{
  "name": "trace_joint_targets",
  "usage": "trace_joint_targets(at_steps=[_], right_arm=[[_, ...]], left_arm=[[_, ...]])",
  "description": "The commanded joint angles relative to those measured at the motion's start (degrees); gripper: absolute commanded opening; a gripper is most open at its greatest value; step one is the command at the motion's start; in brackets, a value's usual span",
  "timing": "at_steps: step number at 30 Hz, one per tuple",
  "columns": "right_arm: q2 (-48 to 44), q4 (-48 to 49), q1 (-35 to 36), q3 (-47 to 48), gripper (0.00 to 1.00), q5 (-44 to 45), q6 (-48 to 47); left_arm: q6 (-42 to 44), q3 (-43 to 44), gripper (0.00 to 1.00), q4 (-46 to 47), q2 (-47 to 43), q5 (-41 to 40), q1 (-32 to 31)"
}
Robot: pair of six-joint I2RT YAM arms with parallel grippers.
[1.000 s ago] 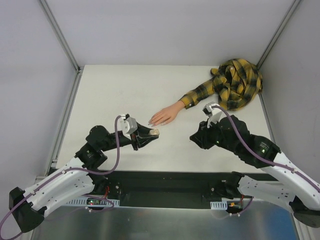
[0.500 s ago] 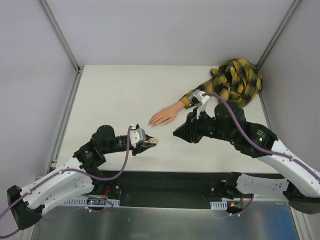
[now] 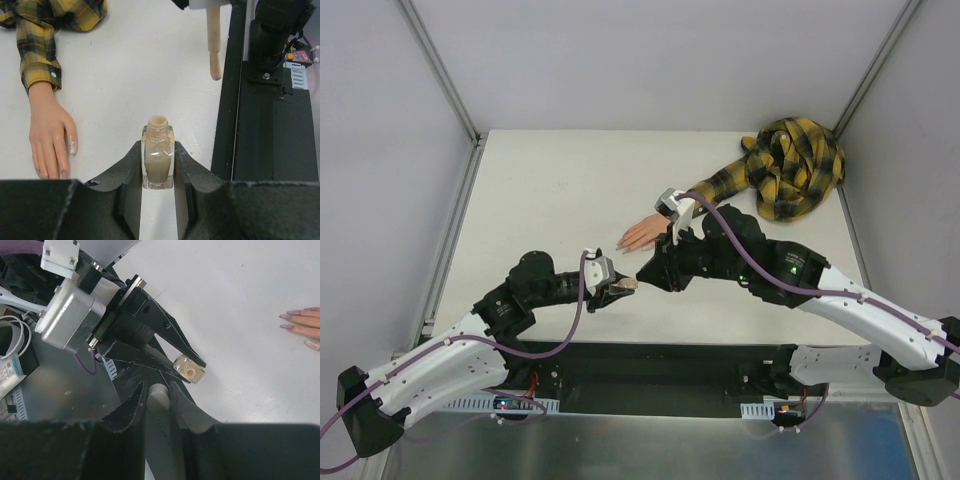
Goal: Paint the nails
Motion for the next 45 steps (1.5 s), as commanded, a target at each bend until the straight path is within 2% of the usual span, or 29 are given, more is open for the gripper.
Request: trace_joint_targets(at_steps=[1, 10, 27, 45], right_arm=[[-0.3, 3.3, 0.5, -0.4, 0.01, 1.6, -0.7], [2.7, 4.0, 0.4, -1.1, 0.01, 5.2, -2.0], [2.1, 3.5, 0.4, -1.1, 0.0, 8.5, -2.1], [2.6, 4.9, 0.5, -1.6, 0.01, 4.5, -1.3]], left_arm=[[-2.0, 0.3, 0.0, 5.1, 0.1, 0.7, -0.2], [-2.7, 0.0, 0.0, 5.8, -0.9, 1.4, -0.1], [-2.8, 0.1, 0.0, 6.2, -1.1, 2.2, -0.2], [-3.2, 0.4, 0.0, 6.3, -0.1, 2.7, -0.2]])
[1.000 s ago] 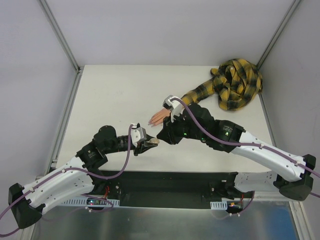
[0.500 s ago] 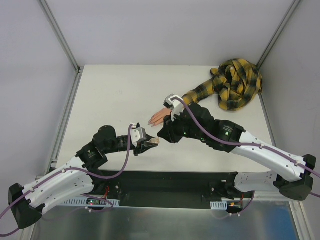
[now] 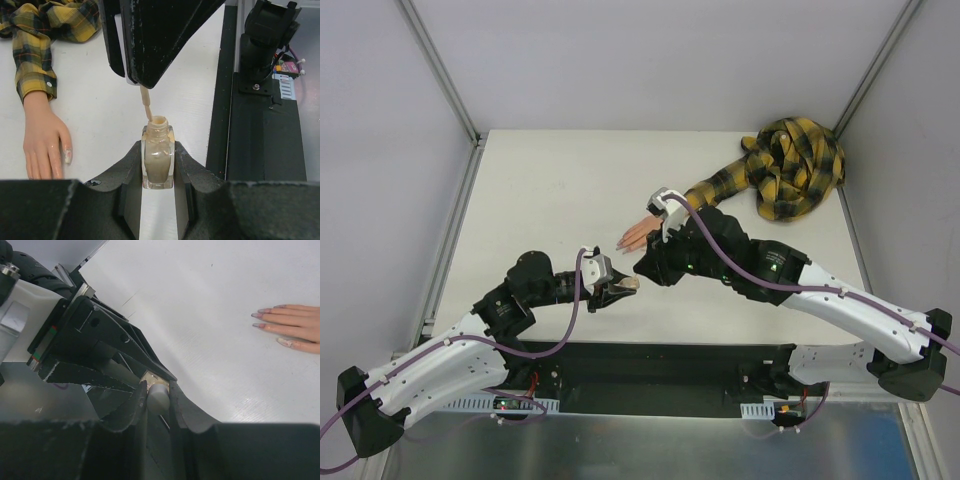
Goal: Paint the nails
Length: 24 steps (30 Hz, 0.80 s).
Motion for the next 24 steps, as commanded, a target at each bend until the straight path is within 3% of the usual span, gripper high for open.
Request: trace_joint_targets(at_steps=[1, 24], right_arm=[[-0.3, 2.4, 0.2, 0.1, 0.0, -2.1, 0.1], [-0.1, 4.0, 0.2, -1.9, 0.0, -3.4, 1.4]], left_arm=[[-0.4, 0.4, 0.0, 3.6, -0.2, 1.3, -0.2], [-0.3, 0.3, 0.0, 3.5, -1.1, 0.3, -0.2]])
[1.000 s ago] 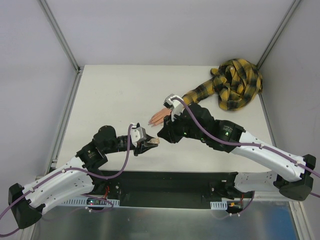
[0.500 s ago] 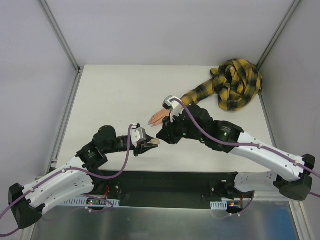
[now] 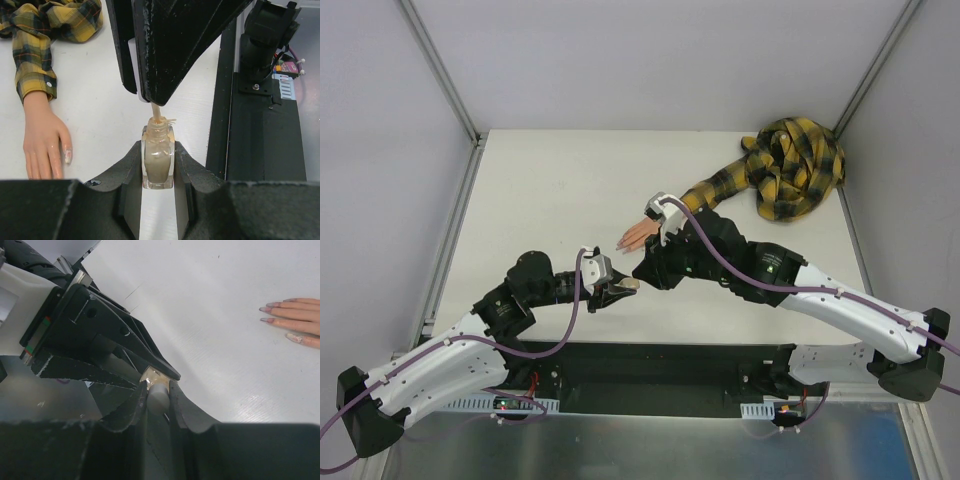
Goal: Paint the nails
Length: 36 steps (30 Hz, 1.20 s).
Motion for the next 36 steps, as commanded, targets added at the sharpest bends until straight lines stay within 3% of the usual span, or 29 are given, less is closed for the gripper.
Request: trace_joint_targets(at_steps=[1, 19, 27, 29, 36], right_arm=[[0.0, 2.9, 0.2, -0.3, 0.0, -1.5, 1.0], [1.6, 9.6, 1.8, -6.4, 0.0, 0.7, 5.5], [4.6, 6.0, 2.9, -5.4, 0.04, 4.2, 7.3], [4.5, 3.3, 2.9, -3.3, 0.12, 4.8, 6.2], [0.6, -7.7, 2.3, 4.3, 0.65, 4.9, -0.6]], left_arm=[[-0.4, 0.3, 0.0, 3.5, -1.2, 0.0, -0.2], [-1.1, 0.1, 0.0, 3.9, -2.1, -1.5, -0.1], [-1.3, 0.1, 0.0, 4.0, -1.8, -1.1, -0.1], [-1.4, 0.1, 0.0, 4.1, -1.5, -0.5, -0.1], [-1.8, 0.4, 0.0, 4.0, 0.0, 2.4, -0.1]])
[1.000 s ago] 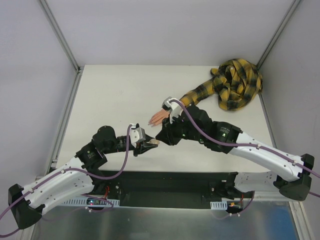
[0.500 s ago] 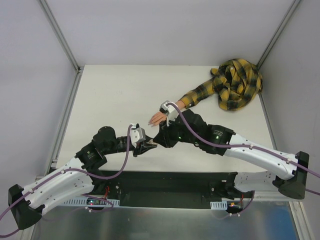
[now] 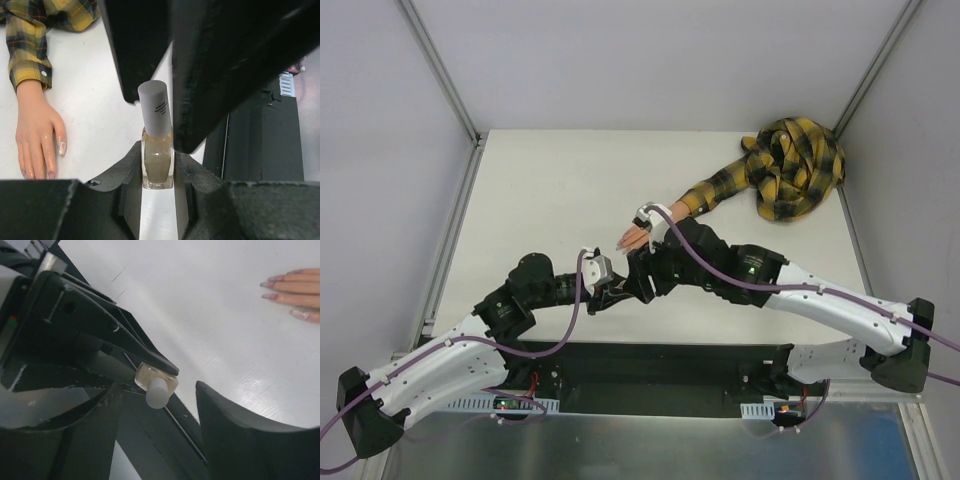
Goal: Paint the nails
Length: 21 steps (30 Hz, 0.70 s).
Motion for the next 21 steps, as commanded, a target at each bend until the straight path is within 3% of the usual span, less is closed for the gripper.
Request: trace_joint_targets(at_steps=[1, 3, 8, 12, 21], right_arm=[[-3.9, -7.6, -0.6, 6.0, 0.68, -1.3, -5.7], [-5.8, -9.0, -1.3, 6.7, 0.78, -4.3, -7.8], [-6.7, -11.0, -4.0, 6.7, 0.79, -20.3, -19.3], [-5.9, -11.1, -5.0, 6.3, 0.69, -25.9, -25.3], [-5.0, -7.8, -5.7, 4.8, 0.55, -35.2, -27.5]], left_arm=[[-0.9, 2.0, 0.0, 5.0, 0.8, 4.1, -0.1], [-1.1, 2.3, 0.0, 4.9, 1.6, 5.9, -0.1], [-3.2, 3.8, 0.0, 4.2, 3.4, 17.6, 0.0], [-5.7, 4.6, 0.0, 5.2, 4.8, 24.5, 0.0], [-7.0, 4.3, 0.0, 6.5, 4.8, 26.7, 0.6]])
